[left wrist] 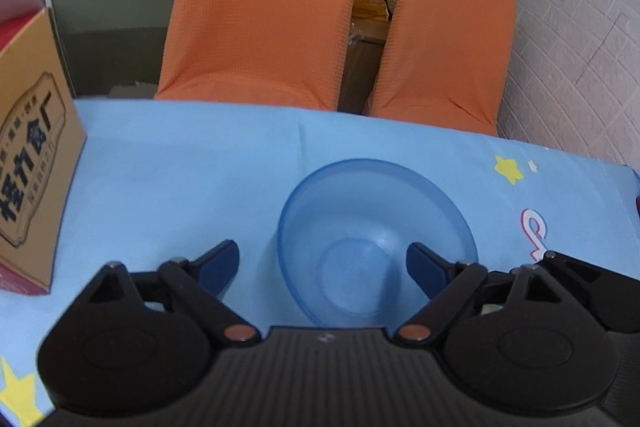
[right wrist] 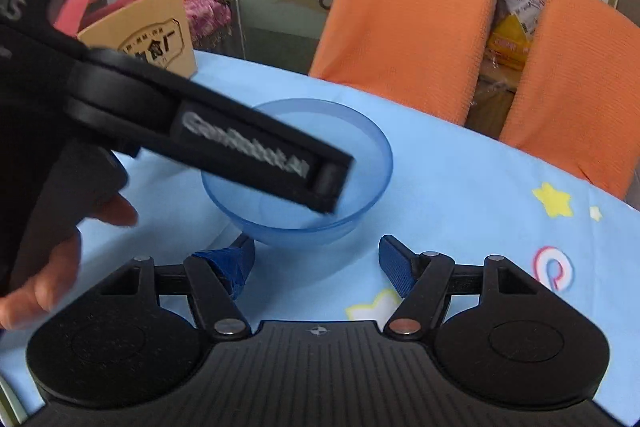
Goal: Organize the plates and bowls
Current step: 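Move the left tool to the blue plastic bowl and grip its rim, then carry the blue bowl with the left tool over the white bowl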
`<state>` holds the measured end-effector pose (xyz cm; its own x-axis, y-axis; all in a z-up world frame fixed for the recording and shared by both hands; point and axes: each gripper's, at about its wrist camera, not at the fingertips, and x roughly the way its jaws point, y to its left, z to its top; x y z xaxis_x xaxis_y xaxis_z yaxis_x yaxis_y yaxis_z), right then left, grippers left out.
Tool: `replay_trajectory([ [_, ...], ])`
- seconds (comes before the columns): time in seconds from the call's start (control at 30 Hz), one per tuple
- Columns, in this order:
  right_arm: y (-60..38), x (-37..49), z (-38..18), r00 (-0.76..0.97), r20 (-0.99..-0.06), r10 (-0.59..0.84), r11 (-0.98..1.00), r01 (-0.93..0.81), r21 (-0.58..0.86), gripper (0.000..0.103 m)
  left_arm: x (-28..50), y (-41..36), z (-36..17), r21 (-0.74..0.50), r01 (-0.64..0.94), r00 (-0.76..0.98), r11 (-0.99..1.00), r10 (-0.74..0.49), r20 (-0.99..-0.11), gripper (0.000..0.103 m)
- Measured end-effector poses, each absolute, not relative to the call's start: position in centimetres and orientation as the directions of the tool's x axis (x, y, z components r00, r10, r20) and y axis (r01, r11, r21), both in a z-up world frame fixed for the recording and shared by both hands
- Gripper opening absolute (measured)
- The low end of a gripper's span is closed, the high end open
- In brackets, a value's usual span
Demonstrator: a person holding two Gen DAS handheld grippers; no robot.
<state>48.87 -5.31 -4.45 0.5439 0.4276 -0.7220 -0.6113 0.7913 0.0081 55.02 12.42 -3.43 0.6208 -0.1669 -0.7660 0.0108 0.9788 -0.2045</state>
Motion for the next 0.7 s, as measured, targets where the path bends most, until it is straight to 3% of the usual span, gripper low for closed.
replay_trajectory([
  [0.03, -5.1, 48.8, -4.5, 0.545, -0.711, 0.446, 0.783, -0.621, 0.015, 0.056, 55.1, 12.0, -3.4, -0.191, 0.035, 0.616, 0.981, -0.172, -0.768, 0.061],
  [0.13, -4.7, 48.6, -4.4, 0.561, -0.678, 0.475, 0.762, -0.648, -0.002, 0.052, 54.8, 11.8, -3.2, -0.193, 0.063, 0.609, 0.979, -0.191, -0.770, 0.056],
  [0.43, -4.7, 46.7, -2.9, 0.572, -0.652, 0.497, 0.730, -0.682, -0.042, 0.054, 53.1, 12.1, -2.1, -0.217, 0.081, 0.619, 0.973, -0.220, -0.754, 0.055],
  [0.7, -6.4, 42.7, 1.7, 0.593, -0.666, 0.454, 0.737, -0.670, -0.094, 0.054, 48.0, 9.2, 2.9, -0.250, 0.107, 0.635, 0.962, -0.259, -0.727, 0.055],
])
